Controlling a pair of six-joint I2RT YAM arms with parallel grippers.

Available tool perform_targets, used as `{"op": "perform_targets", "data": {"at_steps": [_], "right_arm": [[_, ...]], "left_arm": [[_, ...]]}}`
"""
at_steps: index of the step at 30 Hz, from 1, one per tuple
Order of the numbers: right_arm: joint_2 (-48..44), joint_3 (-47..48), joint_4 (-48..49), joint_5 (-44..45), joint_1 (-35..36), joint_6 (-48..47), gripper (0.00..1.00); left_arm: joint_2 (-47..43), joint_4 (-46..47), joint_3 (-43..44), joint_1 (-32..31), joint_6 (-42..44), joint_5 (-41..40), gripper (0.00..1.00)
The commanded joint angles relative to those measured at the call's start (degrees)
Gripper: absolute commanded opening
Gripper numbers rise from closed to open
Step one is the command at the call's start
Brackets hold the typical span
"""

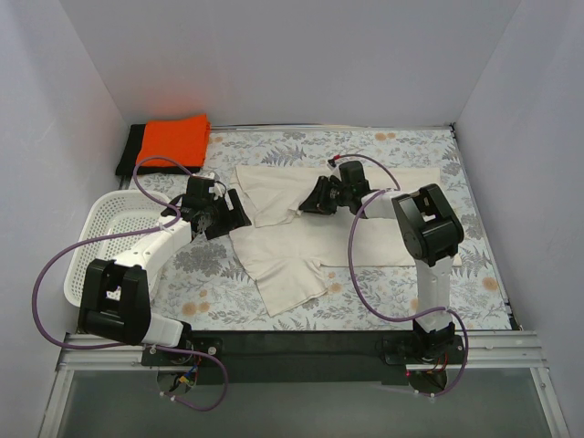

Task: Fold and stack the t-shirts
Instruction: Fold the tshirt

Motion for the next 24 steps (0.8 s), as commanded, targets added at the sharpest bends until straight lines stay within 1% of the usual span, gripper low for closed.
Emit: {"op": "perform_targets", "data": {"at_steps": [1, 6, 9, 11, 12, 13, 14, 17, 21, 22, 24], "right_arm": [[1.3, 1.9, 0.4, 0.4, 0.4, 0.1, 0.29], [2.4, 2.3, 0.3, -0.2, 0.6, -0.1, 0.29], [2.1, 2.3, 0.3, -0.3, 0.8, -0.3, 0.26], [1.5, 2.4, 0.3, -0.2, 0.7, -0.6, 0.2], [1.3, 2.2, 0.3, -0.2, 0.8, -0.7, 0.15], [1.0, 2.2, 0.3, -0.2, 0.7, -0.9, 0.12], [0.3, 2.1, 0.2, -0.1, 0.7, -0.9, 0.06], [-1.6, 1.5, -0.9, 0.1, 0.7, -1.3, 0.01], [-3.1, 3.2, -6.2, -0.2, -0.3, -2.6, 0.01], [-3.0, 4.0, -10.6, -0.5, -0.5, -3.1, 0.01], [-2.4, 6.4, -15.3, -1.2, -1.0, -4.7, 0.01]], "left_arm": [[-1.7, -0.1, -0.1, -0.3, 0.5, 0.6, 0.69], [-1.8, -0.1, -0.3, -0.4, 0.7, 0.6, 0.69], [-1.7, -0.1, -0.5, -0.4, 0.6, 0.5, 0.69], [-1.8, -0.1, -0.4, -0.4, 0.5, 0.5, 0.69], [-1.9, -0.1, -0.4, -0.4, 0.5, 0.4, 0.69], [-1.9, -0.1, -0.4, -0.4, 0.6, 0.4, 0.69], [-1.8, -0.1, -0.3, -0.3, 0.5, 0.3, 0.69], [-1.9, -0.2, -0.1, -0.4, 0.6, 0.1, 0.69], [-1.9, -0.3, 0.3, -0.4, 0.7, -0.4, 0.65], [-1.9, -0.3, 0.3, -0.3, 0.8, -0.4, 0.65], [-1.7, -0.4, 0.3, -0.4, 0.9, -0.6, 0.63]]}}
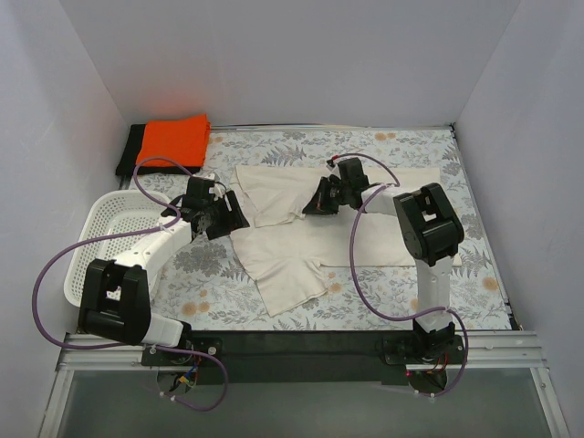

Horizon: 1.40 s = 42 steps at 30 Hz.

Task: Fold and stack the t-shirts
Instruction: Fold the tshirt

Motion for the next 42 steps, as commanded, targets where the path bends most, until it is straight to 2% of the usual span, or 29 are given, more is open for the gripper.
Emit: {"op": "perform_targets", "data": {"at_steps": [1, 8, 12, 15, 18, 22, 23, 25, 26, 30, 37, 42], "right_arm": [[-2.0, 6.5, -9.9, -1.4, -1.0, -3.4, 0.01], [-1.1, 14.6, -25.8, -1.4, -1.6, -7.9, 0.01], [0.6, 19.9, -34.8, 0.4, -1.8, -12.3, 0.01], [1.2, 20.5, -36.9, 0.7, -2.2, -13.8, 0.01], [1.8, 20.9, -37.7, 1.4, -2.5, -14.7, 0.01], [3.5, 20.6, -39.4, 0.3, -2.5, -15.9, 0.07], [3.6, 20.3, -39.2, 0.3, -2.5, -16.0, 0.13], [3.6, 19.9, -39.0, 0.7, -2.4, -16.4, 0.15], [3.5, 19.8, -38.7, 0.7, -2.4, -16.8, 0.21], [2.4, 18.5, -35.7, -0.1, -2.4, -17.4, 0.34], [0.3, 14.6, -31.8, -0.6, -2.5, -17.0, 0.35], [0.2, 13.5, -31.0, -0.9, -2.8, -16.9, 0.31]], "left_arm": [[-1.7, -0.3, 0.5, -0.4, 0.8, -0.6, 0.59], [-1.3, -0.2, 0.7, -0.3, 0.7, -0.6, 0.5], [-1.0, -0.2, 1.0, -0.3, 0.5, -0.6, 0.49], [-0.5, -0.1, 1.2, -0.3, 0.2, -0.5, 0.49], [-0.2, -0.2, 1.4, -0.3, -0.4, 0.1, 0.49], [0.5, 0.0, 1.7, -0.3, -1.7, 1.2, 0.52], [0.9, 0.1, 1.7, -0.4, -2.0, 1.4, 0.53], [1.5, 1.2, 1.8, -0.4, -3.0, 2.6, 0.56], [2.1, 1.7, 1.8, -0.5, -3.4, 3.0, 0.57], [4.7, 5.5, 2.4, -1.5, -4.9, 3.5, 0.61], [11.0, 9.7, 5.3, -2.6, -6.6, 4.7, 0.61], [14.8, 10.9, 7.8, -3.3, -6.7, 4.7, 0.58]]}}
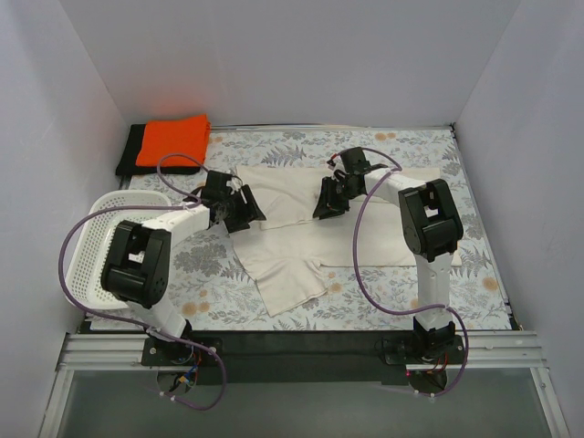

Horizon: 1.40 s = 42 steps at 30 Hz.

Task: Fold and stack the t-shirts
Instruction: Fold the tshirt

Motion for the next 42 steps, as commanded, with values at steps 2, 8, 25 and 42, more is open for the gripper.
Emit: {"op": "perform_targets", "data": {"at_steps": [2, 8, 25, 42], "right_arm": [[-2.1, -0.9, 1.6, -1.1, -0.4, -0.8, 0.27], [-2.0, -0.9, 1.8, -1.5, -0.6, -1.0, 0.2], [-1.9, -0.8, 2.0, -1.8, -1.1, -1.2, 0.05], [-3.1, 0.7, -0.8, -2.7, -3.2, -2.5, 0.05]], "left_arm": [[2.1, 2.7, 3.1, -0.8, -0.4, 0.3, 0.55], [4.4, 4.0, 4.5, -1.8, -0.8, 0.8, 0.45], [7.7, 4.7, 4.4, -3.2, -0.3, -0.3, 0.22], [4.4, -0.1, 4.0, -3.5, -7.9, 5.4, 0.0]]}}
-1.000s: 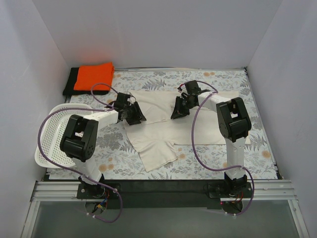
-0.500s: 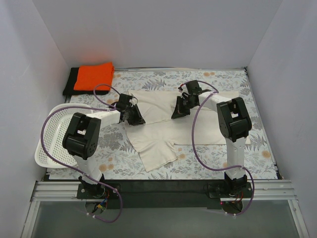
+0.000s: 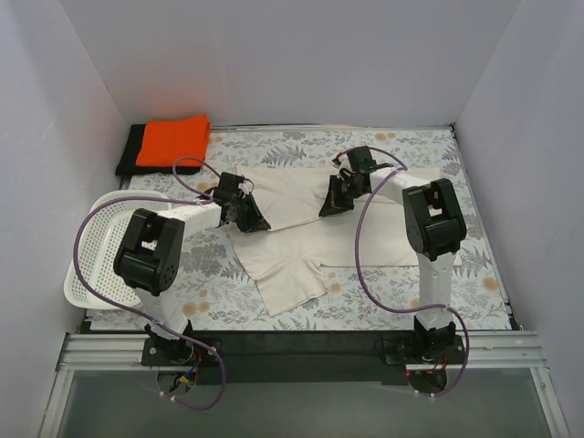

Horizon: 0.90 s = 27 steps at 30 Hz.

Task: Fold and stack the t-shirts
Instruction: Fold the tshirt

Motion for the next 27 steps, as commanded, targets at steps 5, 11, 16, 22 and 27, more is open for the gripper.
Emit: {"op": "perform_targets", "data": {"at_steps": [5, 11, 16, 22, 27], "right_arm": [[-1.7, 2.2, -2.9, -1.5, -0.9, -2.0, 0.05], [-1.3, 2.8, -3.5, -1.4, -0.9, -2.9, 0.12], [-3.7, 6.2, -6.5, 2.3, -1.8, -5.7, 0.34], [-8.5, 10.4, -10.2, 10.2, -8.6, -11.0, 0.49], [-9.6, 10.4, -9.6, 13.8, -18.3, -12.0, 0.47]], "left_arm": [[-3.1, -4.5, 0.3, -0.3, -3.8, 1.8, 0.0], [-3.8, -5.1, -0.6, -0.3, -4.4, 0.9, 0.12], [-5.8, -7.5, 4.3, 0.4, -2.5, -5.6, 0.36], [-4.7, -7.8, 11.4, 5.9, 0.9, -11.4, 0.59], [0.7, -3.2, 17.9, 9.3, 4.2, -15.6, 0.63]]}}
